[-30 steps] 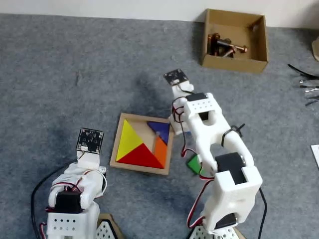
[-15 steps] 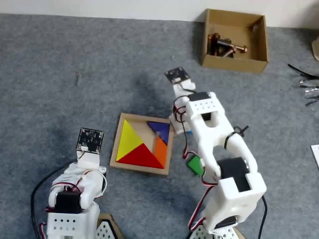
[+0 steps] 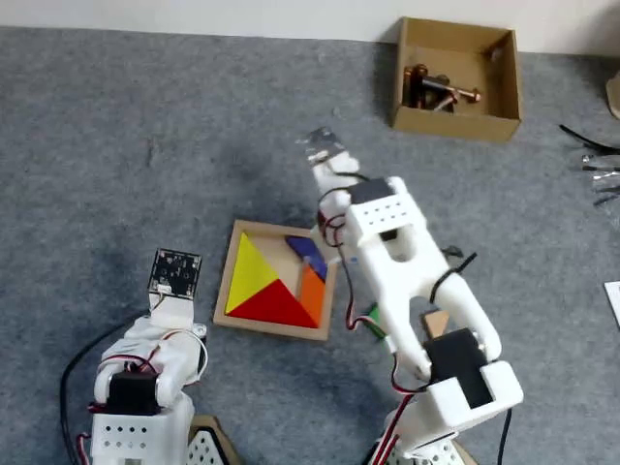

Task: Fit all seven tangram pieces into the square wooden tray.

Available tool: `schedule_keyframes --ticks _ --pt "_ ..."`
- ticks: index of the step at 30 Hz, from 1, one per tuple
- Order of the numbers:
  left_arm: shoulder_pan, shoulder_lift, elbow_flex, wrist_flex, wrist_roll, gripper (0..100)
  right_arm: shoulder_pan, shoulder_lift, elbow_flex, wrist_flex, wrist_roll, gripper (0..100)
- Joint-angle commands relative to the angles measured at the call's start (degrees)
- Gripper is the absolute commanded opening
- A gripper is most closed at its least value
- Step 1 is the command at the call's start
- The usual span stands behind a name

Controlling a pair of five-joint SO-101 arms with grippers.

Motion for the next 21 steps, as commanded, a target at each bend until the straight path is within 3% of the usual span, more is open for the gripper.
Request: schedule_keyframes --ticks 1,12,21 --pt "-0.57 -0.31 1.1 0.26 -0.53 1 -3.74 -3.91 0.13 1.89 -0.53 6.9" --pt "-0.57 -0.31 1.1 0.26 -0.53 1 -12.26 -4.18 3.47 2.59 -0.18 6.9" --pt "-0.57 -0.31 1.1 0.26 -0.53 1 -15.16 -3.82 3.82 0.75 -0.18 6.9"
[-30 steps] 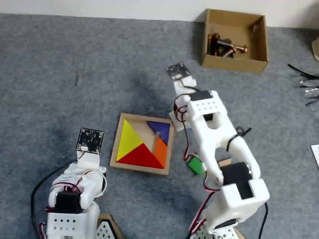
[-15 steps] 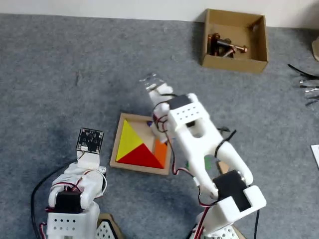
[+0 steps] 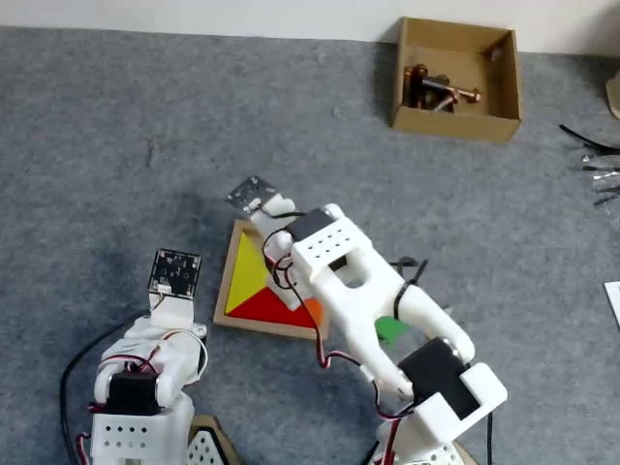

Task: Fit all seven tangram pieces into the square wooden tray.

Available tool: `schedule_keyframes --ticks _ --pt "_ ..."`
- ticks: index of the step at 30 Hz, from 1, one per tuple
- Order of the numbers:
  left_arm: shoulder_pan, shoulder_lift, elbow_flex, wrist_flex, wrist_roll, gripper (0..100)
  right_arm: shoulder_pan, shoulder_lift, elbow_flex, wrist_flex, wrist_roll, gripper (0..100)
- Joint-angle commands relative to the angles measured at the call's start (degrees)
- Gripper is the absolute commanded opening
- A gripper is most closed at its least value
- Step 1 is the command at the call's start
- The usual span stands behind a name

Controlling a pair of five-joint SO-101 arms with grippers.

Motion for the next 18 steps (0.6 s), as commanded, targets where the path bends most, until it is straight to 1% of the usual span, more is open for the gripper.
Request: schedule_keyframes --ticks 1,5,15,18 --pt "-0.57 -0.31 1.1 0.26 -0.53 1 -1.1 -3.82 -0.22 -1.8 -0.18 6.9" --pt "-0.57 -0.31 1.1 0.26 -0.53 1 -1.1 -3.82 -0.22 -2.42 -0.26 6.9" --pt "-0.57 -0.31 1.1 0.26 -0.53 1 -1.1 -3.74 0.13 -7.78 -0.62 6.9" --pt "-0.57 -0.31 1.1 0.26 -0.53 1 -1.19 -4.0 3.21 -12.09 -2.37 6.9"
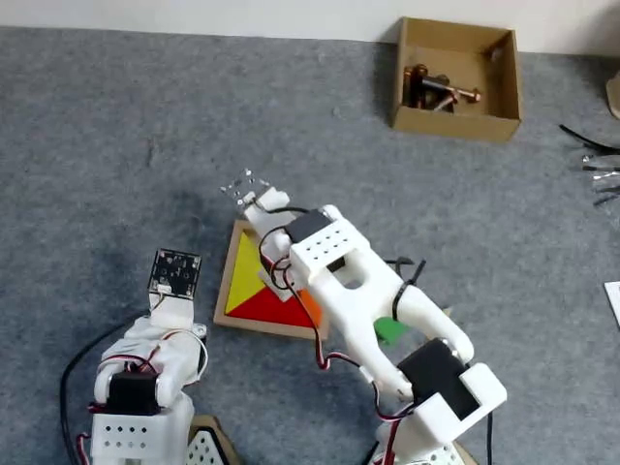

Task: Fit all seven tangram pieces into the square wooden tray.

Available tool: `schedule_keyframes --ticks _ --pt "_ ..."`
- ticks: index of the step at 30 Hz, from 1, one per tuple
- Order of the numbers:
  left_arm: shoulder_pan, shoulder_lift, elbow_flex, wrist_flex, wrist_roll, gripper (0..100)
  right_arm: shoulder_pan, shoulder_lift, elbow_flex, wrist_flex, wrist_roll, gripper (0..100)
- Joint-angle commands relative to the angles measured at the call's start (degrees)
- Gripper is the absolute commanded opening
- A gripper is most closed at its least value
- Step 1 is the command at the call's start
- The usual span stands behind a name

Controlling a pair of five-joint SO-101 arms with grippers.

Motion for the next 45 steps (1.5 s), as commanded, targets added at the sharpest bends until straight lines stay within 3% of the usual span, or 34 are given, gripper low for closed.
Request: schedule_keyframes --ticks 1,14,45 --pt "-0.57 -0.31 1.1 0.26 -0.53 1 -0.84 -4.0 3.12 -5.93 -3.16 6.9" --pt "-0.57 -0.31 1.1 0.26 -0.53 1 -0.66 -4.09 6.02 -10.33 -3.96 6.9" --pt "-0.57 -0.31 1.1 0.26 -0.53 1 -0.31 -7.25 9.27 -1.8 -3.69 6.9"
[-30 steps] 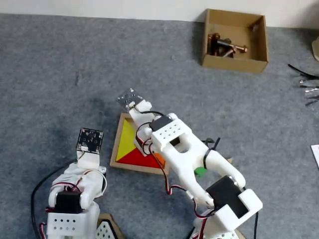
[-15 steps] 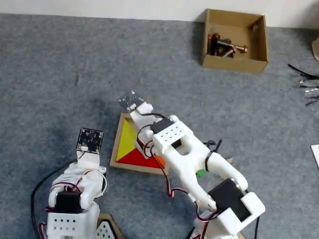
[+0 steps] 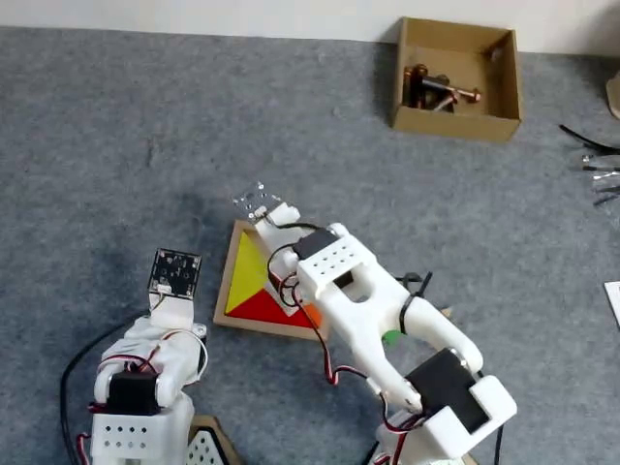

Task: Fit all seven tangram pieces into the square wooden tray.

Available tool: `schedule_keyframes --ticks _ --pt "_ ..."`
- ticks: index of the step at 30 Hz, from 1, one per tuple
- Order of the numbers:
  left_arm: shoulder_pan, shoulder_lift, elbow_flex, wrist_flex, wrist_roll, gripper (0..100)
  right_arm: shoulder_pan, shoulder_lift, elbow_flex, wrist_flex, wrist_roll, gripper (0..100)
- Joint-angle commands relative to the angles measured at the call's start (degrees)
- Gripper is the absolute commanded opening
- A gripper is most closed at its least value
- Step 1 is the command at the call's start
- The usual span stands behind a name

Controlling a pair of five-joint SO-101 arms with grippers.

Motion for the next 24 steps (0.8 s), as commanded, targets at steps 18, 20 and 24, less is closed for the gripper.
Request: schedule_keyframes --ticks 18,20,24 --pt "-0.57 -0.31 1.1 0.26 -0.53 1 -0.48 -10.77 0.75 -2.68 18.99 6.9" --pt "-0.57 -0.31 1.1 0.26 -0.53 1 -0.48 -10.68 0.75 -2.77 21.71 6.9" --pt "-0.57 -0.31 1.1 0.26 -0.53 1 -0.57 -10.68 2.33 -2.95 25.41 6.9"
